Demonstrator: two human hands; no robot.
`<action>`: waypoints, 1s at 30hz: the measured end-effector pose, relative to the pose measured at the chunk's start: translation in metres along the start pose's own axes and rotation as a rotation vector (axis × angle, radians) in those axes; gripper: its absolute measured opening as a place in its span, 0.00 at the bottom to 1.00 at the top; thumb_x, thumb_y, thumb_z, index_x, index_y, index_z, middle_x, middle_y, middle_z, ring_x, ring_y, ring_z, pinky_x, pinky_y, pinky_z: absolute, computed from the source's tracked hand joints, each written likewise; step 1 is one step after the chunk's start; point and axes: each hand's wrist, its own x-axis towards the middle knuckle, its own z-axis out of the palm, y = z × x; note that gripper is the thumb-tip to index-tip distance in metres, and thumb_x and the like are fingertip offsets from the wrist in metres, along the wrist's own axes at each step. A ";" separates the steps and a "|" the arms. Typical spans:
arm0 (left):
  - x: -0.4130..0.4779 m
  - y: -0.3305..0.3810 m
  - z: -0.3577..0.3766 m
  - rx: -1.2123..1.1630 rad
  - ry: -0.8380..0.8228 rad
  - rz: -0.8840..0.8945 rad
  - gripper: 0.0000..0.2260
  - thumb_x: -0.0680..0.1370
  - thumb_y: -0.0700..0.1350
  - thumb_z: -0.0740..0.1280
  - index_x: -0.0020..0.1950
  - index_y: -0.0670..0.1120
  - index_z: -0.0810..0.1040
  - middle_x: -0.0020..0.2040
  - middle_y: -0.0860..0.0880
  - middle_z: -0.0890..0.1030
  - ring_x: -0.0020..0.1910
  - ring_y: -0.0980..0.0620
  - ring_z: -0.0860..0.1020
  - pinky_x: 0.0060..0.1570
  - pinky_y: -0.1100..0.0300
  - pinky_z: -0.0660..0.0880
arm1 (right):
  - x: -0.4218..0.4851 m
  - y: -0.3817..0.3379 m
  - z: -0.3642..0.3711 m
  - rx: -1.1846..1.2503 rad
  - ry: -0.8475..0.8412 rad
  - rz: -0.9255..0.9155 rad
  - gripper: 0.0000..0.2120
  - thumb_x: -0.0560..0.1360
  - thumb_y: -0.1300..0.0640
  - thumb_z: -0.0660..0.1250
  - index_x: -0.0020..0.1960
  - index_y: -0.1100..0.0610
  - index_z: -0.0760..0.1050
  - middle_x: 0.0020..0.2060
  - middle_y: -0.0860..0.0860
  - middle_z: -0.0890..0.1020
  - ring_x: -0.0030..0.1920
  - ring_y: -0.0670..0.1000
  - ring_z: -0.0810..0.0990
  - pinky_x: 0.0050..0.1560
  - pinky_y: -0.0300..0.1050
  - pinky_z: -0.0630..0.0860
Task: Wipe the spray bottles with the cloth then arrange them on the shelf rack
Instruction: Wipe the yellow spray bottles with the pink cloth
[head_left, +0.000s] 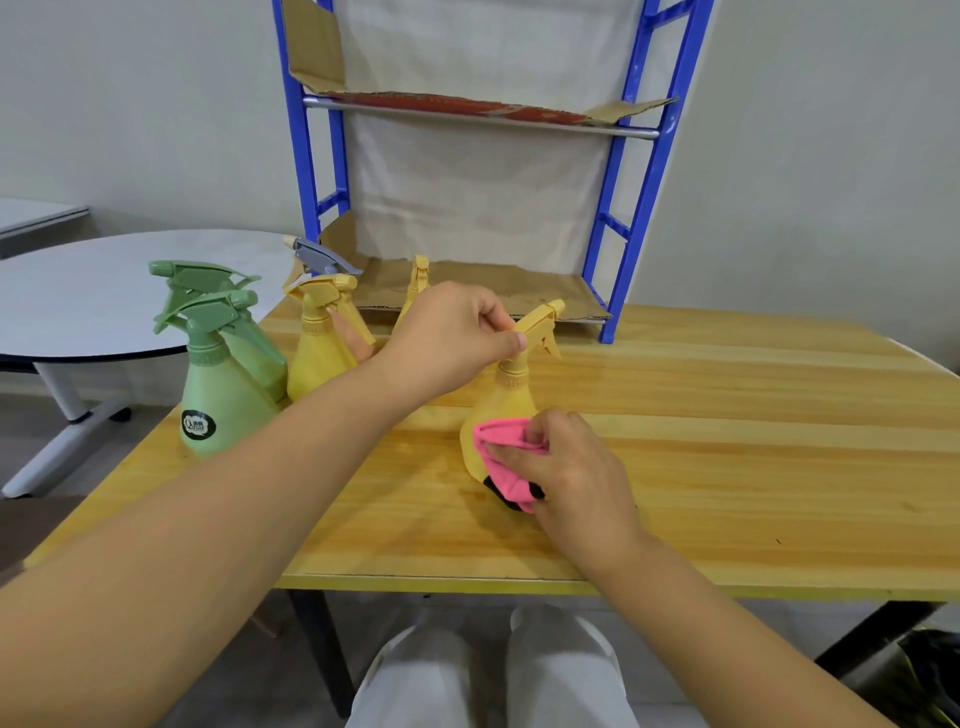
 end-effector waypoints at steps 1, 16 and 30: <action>0.000 0.000 0.001 -0.004 0.005 -0.002 0.05 0.71 0.47 0.72 0.40 0.47 0.81 0.27 0.53 0.76 0.28 0.55 0.73 0.35 0.55 0.75 | -0.003 -0.001 0.000 -0.003 -0.034 -0.003 0.30 0.54 0.64 0.81 0.55 0.49 0.81 0.40 0.53 0.74 0.39 0.55 0.74 0.23 0.44 0.70; 0.017 -0.002 -0.015 0.318 -0.110 0.282 0.21 0.78 0.36 0.59 0.66 0.55 0.73 0.62 0.54 0.77 0.57 0.57 0.73 0.56 0.64 0.67 | 0.004 0.004 -0.023 0.104 0.047 0.058 0.29 0.59 0.64 0.80 0.58 0.49 0.80 0.44 0.51 0.75 0.42 0.51 0.74 0.26 0.44 0.73; 0.027 -0.026 -0.019 0.374 -0.179 0.452 0.13 0.78 0.43 0.63 0.61 0.54 0.78 0.64 0.53 0.74 0.65 0.52 0.68 0.64 0.57 0.65 | -0.004 -0.006 0.009 -0.034 -0.202 -0.040 0.26 0.57 0.68 0.78 0.50 0.47 0.83 0.36 0.49 0.72 0.36 0.52 0.73 0.25 0.39 0.65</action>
